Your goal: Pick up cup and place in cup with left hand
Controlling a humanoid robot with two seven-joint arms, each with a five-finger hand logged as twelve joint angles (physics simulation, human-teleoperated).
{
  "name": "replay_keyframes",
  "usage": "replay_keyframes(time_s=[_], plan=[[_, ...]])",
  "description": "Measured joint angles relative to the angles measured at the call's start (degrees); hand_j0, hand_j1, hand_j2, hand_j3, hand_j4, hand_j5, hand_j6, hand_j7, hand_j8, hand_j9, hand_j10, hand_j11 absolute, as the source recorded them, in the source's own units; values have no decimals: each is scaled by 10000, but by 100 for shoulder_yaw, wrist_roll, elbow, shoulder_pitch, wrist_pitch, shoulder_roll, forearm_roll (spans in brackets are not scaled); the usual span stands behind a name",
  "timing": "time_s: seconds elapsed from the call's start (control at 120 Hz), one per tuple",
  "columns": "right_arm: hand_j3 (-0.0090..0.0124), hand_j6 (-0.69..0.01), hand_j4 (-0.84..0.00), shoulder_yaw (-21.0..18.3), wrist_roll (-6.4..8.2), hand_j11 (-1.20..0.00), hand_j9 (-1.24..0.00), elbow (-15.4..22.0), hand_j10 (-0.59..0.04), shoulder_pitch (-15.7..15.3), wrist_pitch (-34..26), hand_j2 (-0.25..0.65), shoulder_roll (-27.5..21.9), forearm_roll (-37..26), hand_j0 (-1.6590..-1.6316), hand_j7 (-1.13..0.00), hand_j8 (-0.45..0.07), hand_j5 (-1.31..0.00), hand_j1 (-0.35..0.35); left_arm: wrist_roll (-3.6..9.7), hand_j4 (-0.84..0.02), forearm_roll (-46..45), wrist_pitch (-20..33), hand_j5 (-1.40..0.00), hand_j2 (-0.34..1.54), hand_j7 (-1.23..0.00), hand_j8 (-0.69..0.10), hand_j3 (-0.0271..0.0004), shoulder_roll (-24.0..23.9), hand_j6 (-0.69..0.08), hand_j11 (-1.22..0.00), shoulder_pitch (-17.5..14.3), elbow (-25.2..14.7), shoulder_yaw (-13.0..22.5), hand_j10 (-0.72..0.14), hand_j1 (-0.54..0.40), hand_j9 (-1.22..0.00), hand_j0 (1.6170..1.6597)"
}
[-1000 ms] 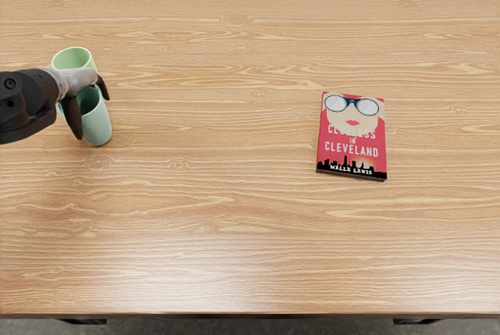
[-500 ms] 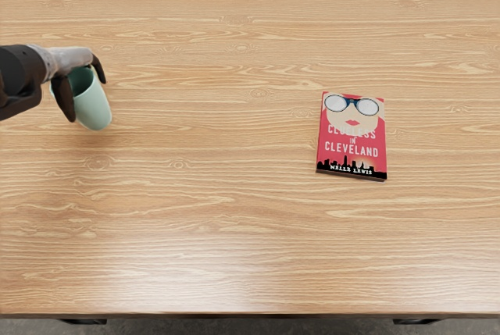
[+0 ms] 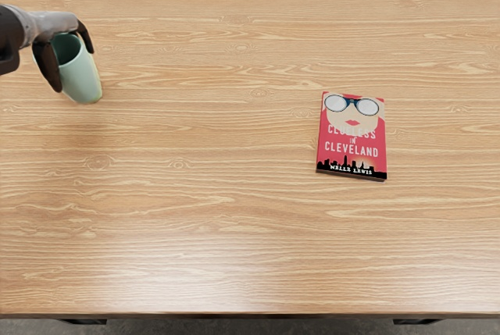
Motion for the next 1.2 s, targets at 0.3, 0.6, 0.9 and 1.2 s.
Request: replay_keyframes(time_s=[0.3, 0.6, 0.9, 1.2], plan=[[0, -323, -322, -1, -1, -417, -417, 0, -321, -2, 1, -64, 0, 0, -16581, -417, -322, -417, -3106, -1, -4263, 66, -152, -5713, 614, -5691, -3314, 0, -395, -3480, -5685, -157, 902, 41, -4267, -606, -5691, 16555], [0, -323, -322, -1, -1, -417, -417, 0, -321, -2, -2, -64, 0, 0, -16581, -417, -322, -417, -3106, -1, -4303, 238, -116, -5624, 541, -5619, -3458, 0, -982, -3639, -5676, -178, 1775, 47, -4256, -494, -5680, 16553], [0, -323, -322, -1, -1, -416, -416, 0, -321, -2, 0, -64, 0, 0, -16581, -416, -322, -416, -3107, -1, -4345, 419, -97, -5531, 505, -5635, -3532, 0, -1427, -3837, -5671, -204, 2410, 70, -4244, -472, -5679, 16550], [0, -324, -324, 0, -1, -419, -419, 0, -323, -2, -1, -64, 0, 0, -16581, -419, -324, -419, -3104, -6, -4345, 512, -79, -5452, 466, -5610, -3574, 0, -1681, -3835, -5631, -189, 2849, 163, -4219, -426, -5641, 16549]])
